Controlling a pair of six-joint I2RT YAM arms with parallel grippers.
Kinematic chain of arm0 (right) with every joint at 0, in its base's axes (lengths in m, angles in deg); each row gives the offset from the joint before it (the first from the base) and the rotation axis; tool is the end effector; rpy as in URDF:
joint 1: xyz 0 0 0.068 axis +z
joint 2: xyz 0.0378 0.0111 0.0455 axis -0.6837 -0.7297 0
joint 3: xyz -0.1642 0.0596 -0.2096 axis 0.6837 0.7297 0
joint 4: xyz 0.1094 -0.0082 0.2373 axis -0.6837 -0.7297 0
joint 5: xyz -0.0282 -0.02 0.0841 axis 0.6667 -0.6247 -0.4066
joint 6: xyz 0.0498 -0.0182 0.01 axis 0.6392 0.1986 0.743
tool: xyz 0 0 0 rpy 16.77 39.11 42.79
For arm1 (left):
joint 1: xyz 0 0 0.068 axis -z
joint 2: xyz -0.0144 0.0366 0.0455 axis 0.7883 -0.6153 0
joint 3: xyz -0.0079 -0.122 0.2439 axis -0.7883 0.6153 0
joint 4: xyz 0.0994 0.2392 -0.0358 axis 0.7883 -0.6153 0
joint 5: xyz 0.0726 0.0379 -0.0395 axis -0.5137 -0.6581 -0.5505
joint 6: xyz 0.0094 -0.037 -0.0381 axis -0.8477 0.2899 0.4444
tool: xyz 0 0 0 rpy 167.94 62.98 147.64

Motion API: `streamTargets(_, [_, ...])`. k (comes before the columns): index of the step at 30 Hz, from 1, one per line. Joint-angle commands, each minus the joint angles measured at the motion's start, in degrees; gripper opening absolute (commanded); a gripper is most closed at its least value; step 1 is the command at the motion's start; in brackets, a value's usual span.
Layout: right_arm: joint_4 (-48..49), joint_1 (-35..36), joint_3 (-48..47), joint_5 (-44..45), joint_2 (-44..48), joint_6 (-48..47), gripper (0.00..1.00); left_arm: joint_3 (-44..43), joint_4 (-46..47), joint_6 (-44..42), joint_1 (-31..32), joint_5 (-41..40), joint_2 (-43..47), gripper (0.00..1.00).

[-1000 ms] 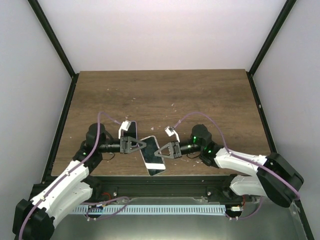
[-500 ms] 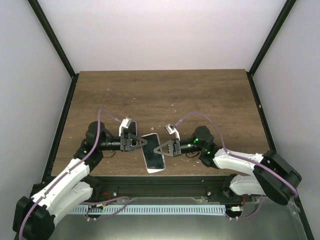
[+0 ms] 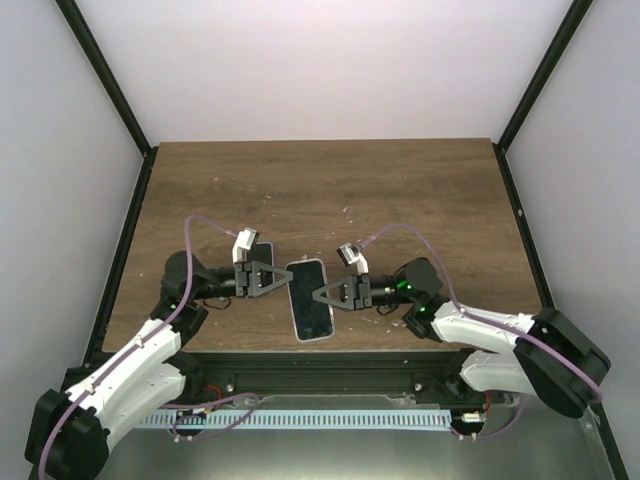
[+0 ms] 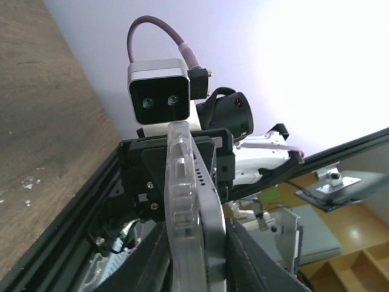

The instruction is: Put the phone into the phone case

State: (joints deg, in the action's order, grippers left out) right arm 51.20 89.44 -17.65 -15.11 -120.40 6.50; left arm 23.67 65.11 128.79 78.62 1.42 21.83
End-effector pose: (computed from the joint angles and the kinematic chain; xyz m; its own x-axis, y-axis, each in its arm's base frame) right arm 0.1365 0.1830 0.2465 -0.9225 -0.0666 -0.3803 -0.3614 -0.1975 0.9112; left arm 0.1432 -0.1060 0.2692 -0.9015 -0.0880 -0.4237 0.4271 -0.0241 -0.9039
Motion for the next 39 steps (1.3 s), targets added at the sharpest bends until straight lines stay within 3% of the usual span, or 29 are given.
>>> streamTargets(1, [4.5,0.2,-1.6,1.5,0.1,1.0,0.13,0.3,4.3,1.4,0.2,-0.5,-1.1,0.20])
streamTargets(7, [2.1,0.1,-0.7,3.0,0.1,0.0,0.35,-1.9,-6.9,-3.9,0.2,-1.6,-1.0,0.01])
streamTargets(11, [-0.1,0.2,-0.8,3.8,0.1,-0.7,0.37,-5.1,-20.0,-9.9,0.2,-3.7,-1.1,0.00])
streamTargets(14, [-0.9,0.2,-1.1,4.5,-0.7,-0.8,0.36,-6.6,-24.6,-12.7,0.2,-4.3,-1.6,0.00])
streamTargets(18, [1.7,0.2,-0.9,3.7,-2.6,0.6,0.23,-7.2,-27.0,-13.2,0.2,-3.7,-2.4,0.00])
streamTargets(23, [6.7,0.2,0.7,4.5,-3.5,3.9,0.20,-7.9,-28.1,-12.4,0.2,-3.8,-1.4,0.13])
streamTargets(25, [6.2,0.2,0.9,5.3,-3.2,3.8,0.20,-8.0,-28.0,-11.6,0.2,-3.8,-1.2,0.09])
streamTargets(29, [3.2,0.2,0.1,3.8,-2.9,1.4,0.35,-8.1,-25.7,-10.4,0.2,-1.0,-2.6,0.02])
streamTargets(33, [1.4,0.2,0.8,3.8,-0.7,-0.7,0.41,-8.7,-24.8,-10.4,0.2,2.6,-4.4,0.02])
streamTargets(35, [-0.1,0.2,0.5,3.6,-0.2,-1.4,0.38,-9.6,-27.0,-11.8,0.2,3.5,-5.3,0.02])
streamTargets(39, [-1.3,0.2,-0.4,5.2,-0.3,0.1,0.20,-11.2,-29.9,-13.7,0.2,3.8,-5.8,0.11])
